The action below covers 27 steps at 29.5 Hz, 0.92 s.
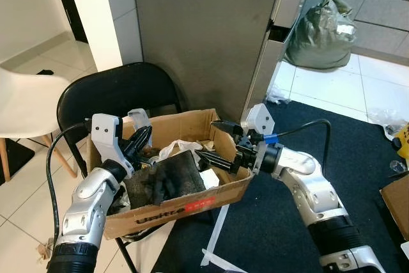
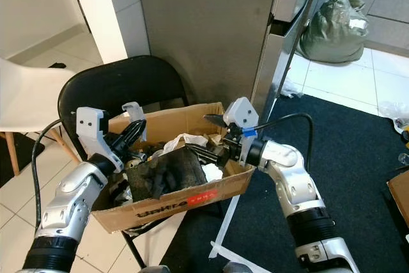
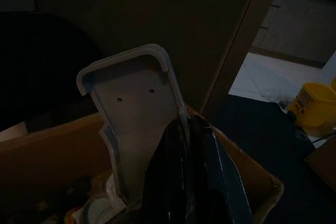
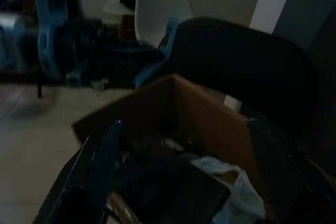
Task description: Picking trash to rubbish bin
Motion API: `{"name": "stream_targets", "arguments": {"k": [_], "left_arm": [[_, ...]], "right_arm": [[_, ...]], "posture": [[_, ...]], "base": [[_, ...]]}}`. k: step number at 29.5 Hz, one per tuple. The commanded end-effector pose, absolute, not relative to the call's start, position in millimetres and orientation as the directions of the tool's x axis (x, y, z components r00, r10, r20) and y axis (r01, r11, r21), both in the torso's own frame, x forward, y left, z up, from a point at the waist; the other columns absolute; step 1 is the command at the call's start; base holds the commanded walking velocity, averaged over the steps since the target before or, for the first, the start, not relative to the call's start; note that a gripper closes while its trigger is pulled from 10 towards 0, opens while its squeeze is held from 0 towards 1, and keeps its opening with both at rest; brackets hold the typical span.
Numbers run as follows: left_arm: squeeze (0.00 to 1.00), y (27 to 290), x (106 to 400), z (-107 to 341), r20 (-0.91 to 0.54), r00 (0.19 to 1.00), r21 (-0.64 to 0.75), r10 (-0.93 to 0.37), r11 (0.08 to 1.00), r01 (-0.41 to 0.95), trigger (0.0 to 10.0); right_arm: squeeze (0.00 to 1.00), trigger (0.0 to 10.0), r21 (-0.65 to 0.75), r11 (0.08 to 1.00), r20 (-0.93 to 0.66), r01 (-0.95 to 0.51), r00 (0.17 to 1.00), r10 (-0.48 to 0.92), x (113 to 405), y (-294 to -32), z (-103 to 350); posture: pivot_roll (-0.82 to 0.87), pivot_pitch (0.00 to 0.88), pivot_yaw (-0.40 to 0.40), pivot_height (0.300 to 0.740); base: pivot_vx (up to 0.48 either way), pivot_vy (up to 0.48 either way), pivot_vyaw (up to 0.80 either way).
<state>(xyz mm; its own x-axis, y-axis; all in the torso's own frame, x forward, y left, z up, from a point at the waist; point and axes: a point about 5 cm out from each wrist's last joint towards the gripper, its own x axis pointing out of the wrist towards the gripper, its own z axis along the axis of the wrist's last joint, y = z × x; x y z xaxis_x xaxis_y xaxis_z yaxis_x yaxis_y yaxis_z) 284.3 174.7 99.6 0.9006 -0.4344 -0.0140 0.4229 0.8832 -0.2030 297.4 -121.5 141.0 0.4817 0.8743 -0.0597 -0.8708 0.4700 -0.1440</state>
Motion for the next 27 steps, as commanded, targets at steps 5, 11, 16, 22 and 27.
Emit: {"name": "stream_targets", "arguments": {"k": [5, 11, 16, 22, 27], "left_arm": [[0.00, 179.5, 281.6, 100.0, -0.047, 0.896, -0.172, -0.442, 0.887, 0.429, 10.0], [0.00, 180.4, 280.9, 99.2, -0.060, 0.892, -0.173, -0.448, 0.885, 0.433, 10.0], [0.40, 180.8, 280.5, 98.9, -0.059, 0.891, -0.181, -0.451, 0.882, 0.435, 10.0], [1.00, 182.5, 280.0, 97.4, -0.070, 0.893, -0.190, -0.445, 0.885, 0.426, 10.0], [1.00, 182.5, 279.7, 97.2, -0.072, 0.891, -0.189, -0.448, 0.883, 0.429, 10.0]], "right_arm": [[0.00, 10.0, -0.175, 0.424, -0.113, -0.888, 0.446, 0.888, 295.3, -119.2, 140.1], [0.00, 10.0, -0.174, 0.414, -0.126, -0.893, 0.437, 0.891, 294.5, -119.3, 138.1], [0.00, 10.0, -0.168, 0.411, -0.127, -0.896, 0.433, 0.892, 294.3, -119.2, 137.7], [0.00, 10.0, -0.160, 0.411, -0.128, -0.897, 0.432, 0.893, 294.3, -119.8, 136.0], [0.00, 10.0, -0.155, 0.413, -0.128, -0.897, 0.433, 0.892, 294.5, -120.5, 134.9]], "posture": [[0.04, 0.000, -0.017, 0.740], [0.04, 0.000, -0.018, 0.740], [0.04, 0.000, -0.018, 0.740], [0.04, 0.000, -0.020, 0.740], [0.04, 0.000, -0.020, 0.740]], "base": [[0.000, 0.000, 0.00], [0.000, 0.000, 0.00], [0.000, 0.000, 0.00], [0.000, 0.000, 0.00], [0.000, 0.000, 0.00]]}}
